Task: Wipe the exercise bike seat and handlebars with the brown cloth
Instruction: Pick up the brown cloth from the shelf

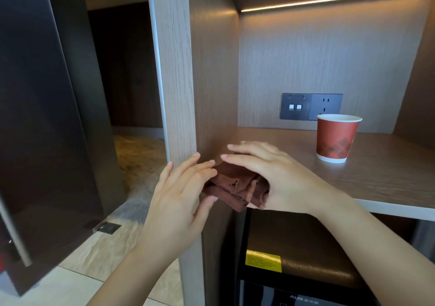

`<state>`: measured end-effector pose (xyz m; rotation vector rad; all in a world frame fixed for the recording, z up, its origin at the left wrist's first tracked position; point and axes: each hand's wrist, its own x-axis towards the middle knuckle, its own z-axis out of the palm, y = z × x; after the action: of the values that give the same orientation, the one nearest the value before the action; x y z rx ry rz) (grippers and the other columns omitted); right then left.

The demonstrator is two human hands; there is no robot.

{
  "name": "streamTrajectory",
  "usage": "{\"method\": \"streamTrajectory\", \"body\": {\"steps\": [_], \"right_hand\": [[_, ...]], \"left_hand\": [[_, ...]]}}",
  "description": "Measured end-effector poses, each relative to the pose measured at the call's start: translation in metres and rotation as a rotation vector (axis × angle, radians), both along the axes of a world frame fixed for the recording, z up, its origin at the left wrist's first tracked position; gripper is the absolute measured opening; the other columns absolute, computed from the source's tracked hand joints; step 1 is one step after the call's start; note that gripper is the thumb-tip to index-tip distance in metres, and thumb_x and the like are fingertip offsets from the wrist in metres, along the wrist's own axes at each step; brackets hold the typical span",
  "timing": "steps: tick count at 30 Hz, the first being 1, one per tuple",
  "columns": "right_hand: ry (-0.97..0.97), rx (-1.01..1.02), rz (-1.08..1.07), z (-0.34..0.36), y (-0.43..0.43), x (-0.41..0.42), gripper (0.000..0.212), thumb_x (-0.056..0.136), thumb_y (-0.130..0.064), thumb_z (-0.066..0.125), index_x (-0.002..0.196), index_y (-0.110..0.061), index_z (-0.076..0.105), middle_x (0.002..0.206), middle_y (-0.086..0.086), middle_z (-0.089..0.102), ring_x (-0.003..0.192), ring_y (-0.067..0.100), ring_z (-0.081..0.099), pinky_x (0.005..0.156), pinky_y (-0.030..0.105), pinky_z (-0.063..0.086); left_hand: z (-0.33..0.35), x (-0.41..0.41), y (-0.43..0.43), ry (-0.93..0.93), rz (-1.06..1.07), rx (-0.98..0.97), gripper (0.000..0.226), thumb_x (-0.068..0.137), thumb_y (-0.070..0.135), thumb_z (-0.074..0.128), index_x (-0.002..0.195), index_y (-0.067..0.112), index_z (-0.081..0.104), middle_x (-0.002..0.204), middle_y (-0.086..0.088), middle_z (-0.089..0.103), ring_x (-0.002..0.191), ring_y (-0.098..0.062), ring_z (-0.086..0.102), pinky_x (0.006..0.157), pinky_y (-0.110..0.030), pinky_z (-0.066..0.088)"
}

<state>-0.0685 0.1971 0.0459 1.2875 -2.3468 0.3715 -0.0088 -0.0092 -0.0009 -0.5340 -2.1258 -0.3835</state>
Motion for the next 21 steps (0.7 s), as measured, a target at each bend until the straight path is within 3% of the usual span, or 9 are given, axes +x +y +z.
{"method": "streamTrajectory", "body": {"steps": [3, 7, 10, 14, 18, 21], "right_hand": [[-0.068, 0.027, 0.041, -0.002, -0.019, -0.003, 0.075, 0.077, -0.035, 0.070, 0.139, -0.039, 0.028, 0.149, -0.011, 0.030, 0.139, 0.011, 0.020, 0.115, 0.045, 0.017], [-0.004, -0.032, 0.054, -0.009, -0.032, 0.002, 0.061, 0.080, -0.032, 0.065, 0.135, -0.031, 0.041, 0.141, -0.004, 0.045, 0.132, 0.019, 0.037, 0.107, 0.049, 0.033], [0.067, -0.117, 0.080, -0.012, -0.034, 0.008, 0.048, 0.080, -0.032, 0.056, 0.127, -0.023, 0.053, 0.130, 0.002, 0.057, 0.122, 0.024, 0.050, 0.099, 0.048, 0.043], [0.103, -0.189, 0.116, -0.015, -0.035, 0.014, 0.040, 0.081, -0.022, 0.060, 0.121, -0.018, 0.059, 0.121, 0.005, 0.064, 0.115, 0.026, 0.057, 0.096, 0.046, 0.046], [0.121, -0.252, 0.145, -0.017, -0.037, 0.024, 0.038, 0.081, -0.024, 0.058, 0.118, -0.017, 0.061, 0.115, 0.003, 0.067, 0.109, 0.024, 0.060, 0.093, 0.043, 0.049], [0.178, -0.272, 0.157, -0.021, -0.040, 0.034, 0.037, 0.082, -0.028, 0.057, 0.117, -0.017, 0.062, 0.110, 0.003, 0.069, 0.105, 0.024, 0.063, 0.090, 0.041, 0.051]], "left_hand": [[0.000, 0.001, -0.004, 0.013, 0.003, 0.061, 0.035, 0.077, 0.020, 0.061, 0.112, 0.018, 0.056, 0.120, 0.017, 0.046, 0.126, -0.005, 0.033, 0.104, -0.045, 0.021], [-0.003, 0.005, -0.013, -0.010, 0.048, 0.109, 0.038, 0.077, 0.011, 0.071, 0.111, 0.019, 0.058, 0.122, 0.011, 0.051, 0.128, -0.012, 0.036, 0.103, -0.046, 0.019], [-0.004, 0.011, -0.014, -0.045, 0.069, 0.120, 0.039, 0.076, 0.019, 0.069, 0.114, 0.018, 0.059, 0.123, 0.009, 0.053, 0.127, -0.016, 0.038, 0.104, -0.046, 0.019], [-0.003, 0.024, -0.014, -0.054, 0.100, 0.156, 0.039, 0.082, 0.034, 0.062, 0.117, 0.017, 0.057, 0.123, 0.007, 0.053, 0.126, -0.016, 0.039, 0.104, -0.050, 0.025], [-0.002, 0.042, -0.018, -0.047, 0.180, 0.183, 0.041, 0.079, 0.033, 0.058, 0.116, 0.016, 0.058, 0.121, 0.012, 0.048, 0.125, -0.015, 0.039, 0.102, -0.054, 0.031], [-0.002, 0.060, -0.019, -0.043, 0.260, 0.128, 0.040, 0.079, 0.031, 0.057, 0.115, 0.012, 0.060, 0.122, 0.002, 0.057, 0.123, -0.019, 0.040, 0.101, -0.054, 0.027]]}}
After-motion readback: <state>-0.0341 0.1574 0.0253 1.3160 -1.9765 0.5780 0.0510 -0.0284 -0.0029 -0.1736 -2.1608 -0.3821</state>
